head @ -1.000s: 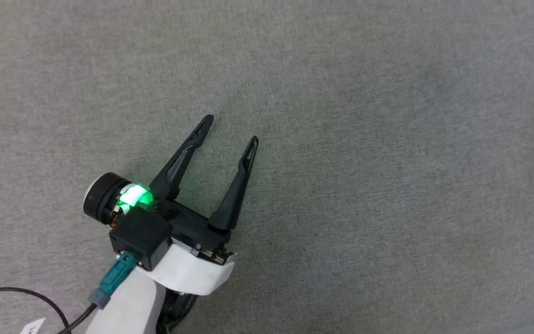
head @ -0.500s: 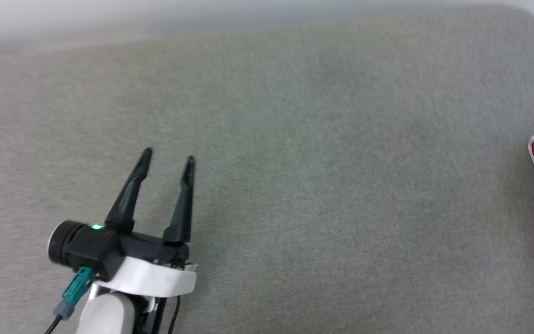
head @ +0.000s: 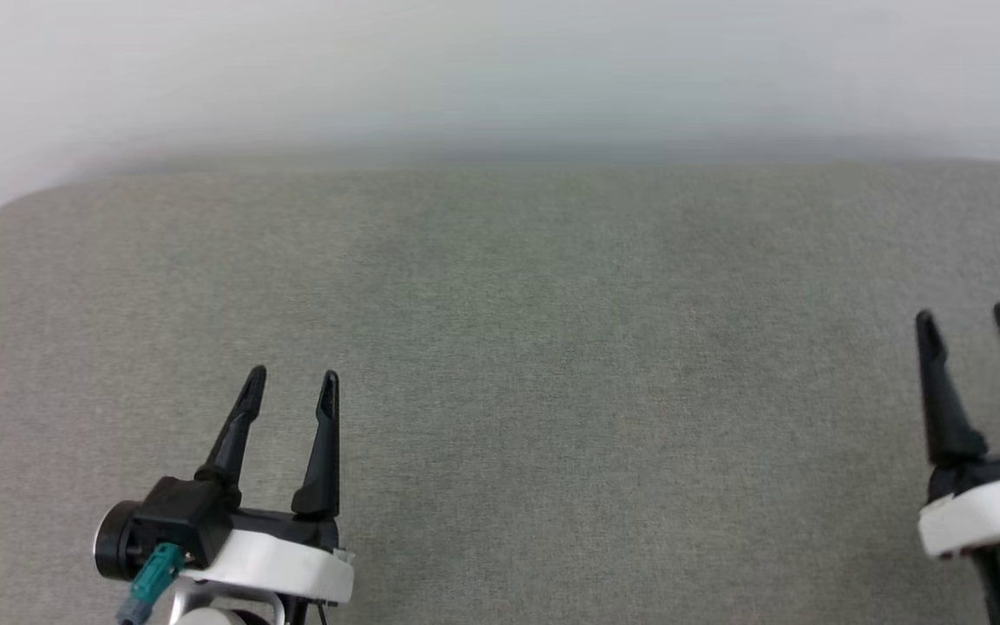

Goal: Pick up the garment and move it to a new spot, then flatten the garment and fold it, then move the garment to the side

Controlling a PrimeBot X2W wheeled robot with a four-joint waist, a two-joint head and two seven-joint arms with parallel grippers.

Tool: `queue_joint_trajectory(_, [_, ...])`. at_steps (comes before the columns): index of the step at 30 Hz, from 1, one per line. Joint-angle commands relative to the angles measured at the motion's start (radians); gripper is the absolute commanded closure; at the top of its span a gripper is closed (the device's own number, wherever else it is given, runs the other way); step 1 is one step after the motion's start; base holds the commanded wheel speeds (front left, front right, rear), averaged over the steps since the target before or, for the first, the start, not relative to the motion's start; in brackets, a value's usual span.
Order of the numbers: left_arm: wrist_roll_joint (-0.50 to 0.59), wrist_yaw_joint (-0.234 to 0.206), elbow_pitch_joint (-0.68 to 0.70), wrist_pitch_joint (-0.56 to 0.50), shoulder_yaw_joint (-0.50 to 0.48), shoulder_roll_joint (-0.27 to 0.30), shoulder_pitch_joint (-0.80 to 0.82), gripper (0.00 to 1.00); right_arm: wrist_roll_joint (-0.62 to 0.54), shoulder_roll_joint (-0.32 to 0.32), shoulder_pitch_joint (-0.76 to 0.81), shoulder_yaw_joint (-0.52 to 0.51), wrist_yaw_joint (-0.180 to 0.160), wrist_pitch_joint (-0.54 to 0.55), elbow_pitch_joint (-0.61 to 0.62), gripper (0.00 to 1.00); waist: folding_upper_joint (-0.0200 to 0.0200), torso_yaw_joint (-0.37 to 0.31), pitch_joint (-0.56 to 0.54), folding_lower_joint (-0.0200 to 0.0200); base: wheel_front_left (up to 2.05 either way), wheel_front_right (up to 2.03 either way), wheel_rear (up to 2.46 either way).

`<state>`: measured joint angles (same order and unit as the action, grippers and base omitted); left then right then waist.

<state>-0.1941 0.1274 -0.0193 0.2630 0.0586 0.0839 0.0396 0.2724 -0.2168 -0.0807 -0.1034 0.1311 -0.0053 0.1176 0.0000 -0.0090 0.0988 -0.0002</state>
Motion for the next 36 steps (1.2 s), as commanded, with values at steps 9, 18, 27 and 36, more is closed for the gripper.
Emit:
queue_joint_trajectory(9, [0.025,0.0,-0.05,0.002,0.003,-0.018,-0.04,0.0,-0.023,0.096,0.143,0.027,-0.001,-0.13,-0.037,0.0,0.0,0.044,-0.055,0.0002,0.0,0.0,0.0])
queue_joint_trajectory(18, [0.012,0.002,-0.052,0.002,-0.01,-0.026,-0.067,0.0,-0.041,0.132,0.16,0.04,-0.001,-0.194,-0.087,0.0,0.0,0.041,-0.061,0.0002,0.0,0.0,0.0])
queue_joint_trajectory(27, [0.027,0.002,-0.052,0.002,-0.017,-0.03,-0.066,0.0,-0.048,0.138,0.147,0.041,-0.001,-0.199,-0.107,0.0,0.0,0.04,-0.059,0.0002,0.0,0.0,0.0])
queue_joint_trajectory(36, [0.04,0.003,-0.049,0.002,-0.009,-0.031,-0.068,0.0,-0.044,0.142,0.15,0.044,-0.001,-0.191,-0.106,0.0,0.0,0.04,-0.062,0.0002,0.0,0.0,0.0])
